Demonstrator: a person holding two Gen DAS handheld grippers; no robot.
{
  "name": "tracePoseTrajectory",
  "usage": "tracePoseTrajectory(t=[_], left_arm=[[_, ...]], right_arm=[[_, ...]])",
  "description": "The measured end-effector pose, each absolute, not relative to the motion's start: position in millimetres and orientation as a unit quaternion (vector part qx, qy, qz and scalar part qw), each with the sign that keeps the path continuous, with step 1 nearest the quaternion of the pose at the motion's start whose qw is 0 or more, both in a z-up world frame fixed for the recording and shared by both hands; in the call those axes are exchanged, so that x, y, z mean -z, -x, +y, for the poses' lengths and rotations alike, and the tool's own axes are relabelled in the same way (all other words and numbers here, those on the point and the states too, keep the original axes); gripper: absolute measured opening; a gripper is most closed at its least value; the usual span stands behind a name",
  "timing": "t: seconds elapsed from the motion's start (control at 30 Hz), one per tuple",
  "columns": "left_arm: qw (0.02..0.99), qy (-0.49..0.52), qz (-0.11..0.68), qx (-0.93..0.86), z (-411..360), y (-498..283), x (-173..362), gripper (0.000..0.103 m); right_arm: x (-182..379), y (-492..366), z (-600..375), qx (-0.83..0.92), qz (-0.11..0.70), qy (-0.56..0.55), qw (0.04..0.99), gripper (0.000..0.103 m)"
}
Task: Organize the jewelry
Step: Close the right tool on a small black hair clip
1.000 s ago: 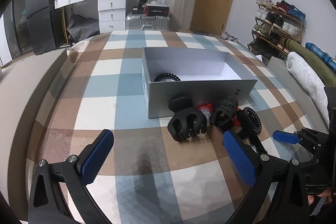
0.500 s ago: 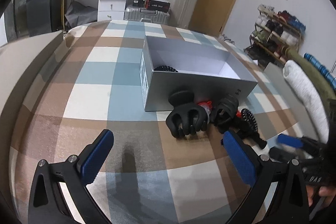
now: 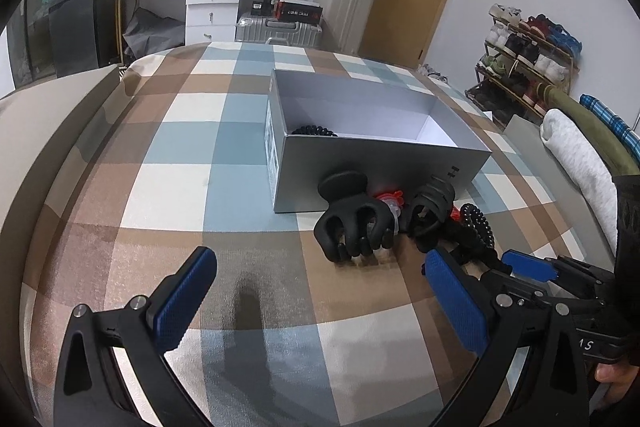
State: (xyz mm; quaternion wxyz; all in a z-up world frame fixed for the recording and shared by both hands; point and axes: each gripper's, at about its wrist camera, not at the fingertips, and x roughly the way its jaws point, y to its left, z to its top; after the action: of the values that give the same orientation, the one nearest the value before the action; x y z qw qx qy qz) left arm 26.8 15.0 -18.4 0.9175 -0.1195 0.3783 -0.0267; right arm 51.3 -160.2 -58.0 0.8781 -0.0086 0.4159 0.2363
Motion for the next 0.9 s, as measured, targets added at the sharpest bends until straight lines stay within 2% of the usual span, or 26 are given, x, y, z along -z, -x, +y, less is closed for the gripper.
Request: tracePoseTrajectory(t=[0.1, 0.13, 0.2, 0.23, 0.3, 0.6, 0.9], left_arm=[[0.916, 0.122, 0.382, 0.027, 16, -28, 20, 0.102], [0.915, 0.122, 0.383, 0.026, 16, -27, 20, 0.102], [0.915, 0.123, 0.384, 0.027, 16, -28, 20, 0.102], [0.915, 0.124, 0.384, 0.026, 16, -28, 20, 0.102], [0.914, 0.123, 0.385, 0.025, 15, -28, 20, 0.102], [0.913, 0.123, 0.389, 0.022, 15, -28, 21, 0.102], [0.912, 0.121, 0.391, 0.022, 15, -29, 22, 0.102]], right_arm=[[57, -52, -161, -0.236, 0.414, 0.015, 0.879, 0.043], [58, -52, -161, -0.238, 0.414, 0.019, 0.879, 0.033], [58, -51, -162, -0.247, 0.412, 0.021, 0.877, 0.025], [57, -50, -162, -0.26, 0.41, 0.021, 0.874, 0.017], [54, -46, -162, -0.277, 0.4, 0.02, 0.874, 0.012], [40, -37, -160, -0.321, 0.375, 0.001, 0.87, 0.012], [55, -42, -148, -0.315, 0.4, 0.043, 0.86, 0.015]])
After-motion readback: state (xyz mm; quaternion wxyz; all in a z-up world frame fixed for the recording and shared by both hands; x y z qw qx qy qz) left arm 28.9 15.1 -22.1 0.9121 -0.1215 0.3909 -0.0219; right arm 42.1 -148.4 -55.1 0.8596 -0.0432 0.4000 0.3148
